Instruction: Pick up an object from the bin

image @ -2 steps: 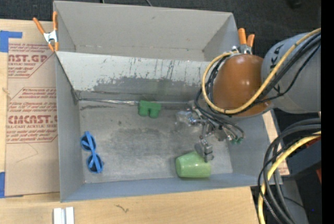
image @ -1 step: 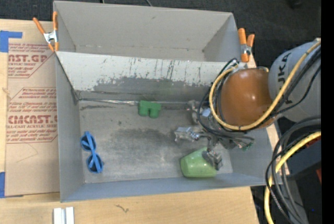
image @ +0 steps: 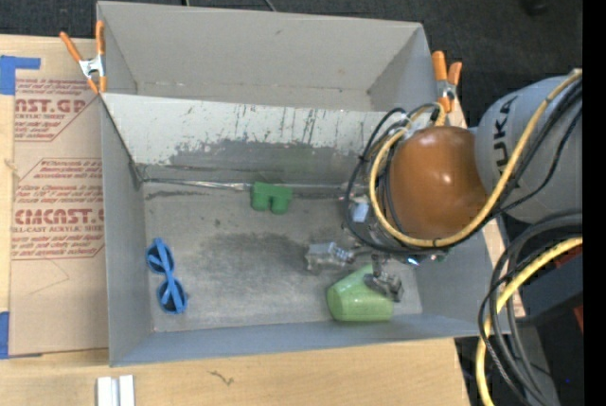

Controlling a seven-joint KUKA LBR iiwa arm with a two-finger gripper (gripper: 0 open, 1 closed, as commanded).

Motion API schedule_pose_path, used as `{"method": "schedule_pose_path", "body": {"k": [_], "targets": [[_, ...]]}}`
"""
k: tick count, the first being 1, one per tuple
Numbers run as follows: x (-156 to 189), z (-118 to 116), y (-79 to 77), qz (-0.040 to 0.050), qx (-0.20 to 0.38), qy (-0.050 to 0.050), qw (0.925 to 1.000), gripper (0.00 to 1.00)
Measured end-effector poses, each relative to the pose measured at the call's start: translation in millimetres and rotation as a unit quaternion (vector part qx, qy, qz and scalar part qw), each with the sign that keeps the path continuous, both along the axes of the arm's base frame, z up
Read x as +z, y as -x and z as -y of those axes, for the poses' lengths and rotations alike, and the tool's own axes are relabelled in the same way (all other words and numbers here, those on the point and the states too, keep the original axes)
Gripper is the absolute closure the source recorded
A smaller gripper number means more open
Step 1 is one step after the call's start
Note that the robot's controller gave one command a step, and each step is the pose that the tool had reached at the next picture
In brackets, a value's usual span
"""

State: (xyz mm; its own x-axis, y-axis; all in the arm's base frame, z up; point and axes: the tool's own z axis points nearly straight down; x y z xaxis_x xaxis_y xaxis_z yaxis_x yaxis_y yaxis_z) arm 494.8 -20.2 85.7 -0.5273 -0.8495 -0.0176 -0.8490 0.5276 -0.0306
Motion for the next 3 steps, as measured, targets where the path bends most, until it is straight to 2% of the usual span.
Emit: {"method": "schedule_pose_path", "body": {"k": [1,2,3], "targets": [[-0.2,8.7,-34.7,-0.0028,-0.112,-0.004,0.9937,0.0],[0.0,10.6,-23.8,-0.0033,-0.166,-0.003,0.9861,0.0],[2.3,2.2,1.7,0.0006,-0.03,-0.003,0.9996,0.0]]}}
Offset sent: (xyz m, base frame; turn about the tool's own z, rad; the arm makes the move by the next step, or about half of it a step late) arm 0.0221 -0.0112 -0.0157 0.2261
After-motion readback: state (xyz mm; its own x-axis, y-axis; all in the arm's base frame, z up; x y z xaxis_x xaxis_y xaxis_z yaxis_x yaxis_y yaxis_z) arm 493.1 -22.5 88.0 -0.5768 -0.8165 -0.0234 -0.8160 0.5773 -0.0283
